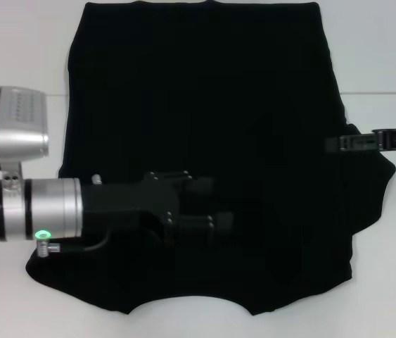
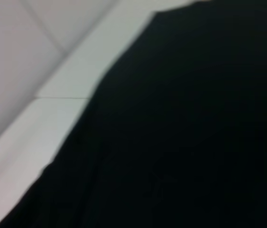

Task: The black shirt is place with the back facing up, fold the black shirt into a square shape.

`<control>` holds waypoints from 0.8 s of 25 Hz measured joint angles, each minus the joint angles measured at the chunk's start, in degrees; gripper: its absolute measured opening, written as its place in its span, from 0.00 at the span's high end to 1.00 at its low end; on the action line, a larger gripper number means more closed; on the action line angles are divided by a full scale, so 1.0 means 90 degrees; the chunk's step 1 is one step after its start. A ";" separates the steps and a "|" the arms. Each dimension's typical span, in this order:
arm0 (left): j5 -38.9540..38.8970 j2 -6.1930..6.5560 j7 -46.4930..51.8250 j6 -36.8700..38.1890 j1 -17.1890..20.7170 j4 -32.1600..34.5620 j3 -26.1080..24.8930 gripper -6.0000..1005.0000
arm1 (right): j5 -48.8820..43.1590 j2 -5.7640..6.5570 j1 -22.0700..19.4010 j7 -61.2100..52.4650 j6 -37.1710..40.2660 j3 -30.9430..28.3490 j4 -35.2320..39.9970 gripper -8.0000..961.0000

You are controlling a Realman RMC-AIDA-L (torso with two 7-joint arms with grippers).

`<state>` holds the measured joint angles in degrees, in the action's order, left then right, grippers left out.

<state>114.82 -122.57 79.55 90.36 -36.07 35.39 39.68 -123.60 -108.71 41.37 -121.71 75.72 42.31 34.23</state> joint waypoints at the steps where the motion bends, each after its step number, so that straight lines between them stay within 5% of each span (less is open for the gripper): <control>1: -0.0009 -0.0020 -0.0217 0.0044 -0.0017 -0.0087 0.0021 0.40 | -0.0110 0.0031 -0.0007 -0.0220 -0.0020 -0.0003 0.0026 0.13; 3: 0.0020 -0.0056 -0.0411 0.0058 -0.0041 -0.0141 0.0142 0.25 | -0.0386 0.0062 -0.0047 -0.0700 -0.0091 -0.0004 0.0157 0.14; 8: 0.0194 -0.0081 -0.0679 0.0046 -0.0052 -0.0050 0.0977 0.07 | -0.1175 0.0055 -0.0143 -0.1737 -0.0410 -0.0005 0.0477 0.14; 20: 0.0443 -0.0111 -0.0897 -0.0153 -0.0029 -0.0009 0.1216 0.07 | -0.1935 0.0109 -0.0260 -0.2725 -0.0753 0.0012 0.0399 0.15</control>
<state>118.81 -123.57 71.47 88.98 -36.33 35.31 50.62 -141.02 -107.72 39.02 -146.23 68.95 42.42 37.82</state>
